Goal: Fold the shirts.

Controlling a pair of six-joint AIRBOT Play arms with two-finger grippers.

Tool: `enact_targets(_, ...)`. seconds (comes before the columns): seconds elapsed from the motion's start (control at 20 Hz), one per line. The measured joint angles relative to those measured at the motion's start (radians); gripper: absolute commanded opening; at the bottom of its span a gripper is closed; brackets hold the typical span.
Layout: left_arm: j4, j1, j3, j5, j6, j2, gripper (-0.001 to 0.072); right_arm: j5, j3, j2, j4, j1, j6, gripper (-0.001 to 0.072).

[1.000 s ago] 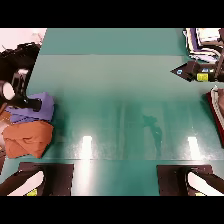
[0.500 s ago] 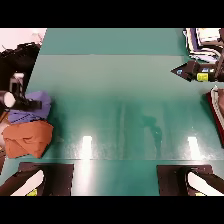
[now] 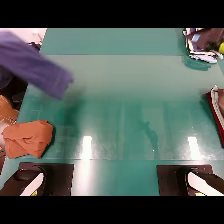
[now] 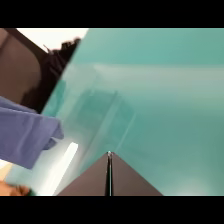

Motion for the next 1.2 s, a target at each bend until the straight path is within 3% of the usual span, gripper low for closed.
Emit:
enact_targets(0.4, -0.034, -0.470, 0.064, -0.172, -0.019, -0.173, 0.0032, 0.011, 0.159, 0.001, 0.003, 0.001, 0.000, 0.0013)
enact_targets(0.45, -0.050, -0.528, 0.057, -0.172, -0.022, -0.214, 0.0107, 0.012, 0.165, 0.001, 0.003, 0.001, 0.000, 0.0013)
enact_targets(0.5, -0.069, -0.583, 0.050, -0.161, -0.023, -0.255, 0.0412, 0.018, 0.169, 0.001, 0.003, 0.001, 0.000, 0.0013)
enact_targets(0.55, -0.090, -0.636, 0.045, -0.133, -0.021, -0.300, 0.0560, 0.022, 0.171, 0.001, 0.003, 0.001, 0.000, 0.0013)
enact_targets(0.7, -0.111, -0.724, 0.036, -0.072, -0.012, -0.402, 0.0549, 0.038, 0.176, 0.001, 0.004, 0.001, 0.000, 0.0013)
enact_targets(0.9, -0.011, -0.642, 0.031, -0.104, -0.010, -0.438, 0.0548, 0.054, 0.179, 0.001, 0.005, 0.001, 0.000, 0.0013)
enact_targets(1.05, 0.010, -0.454, -0.016, -0.158, -0.018, -0.437, 0.0547, 0.058, 0.179, 0.001, 0.004, 0.001, 0.000, 0.0013)
enact_targets(1.2, -0.066, -0.240, -0.155, -0.163, -0.018, -0.435, 0.0548, 0.061, 0.179, 0.001, 0.003, 0.001, 0.000, 0.0013)
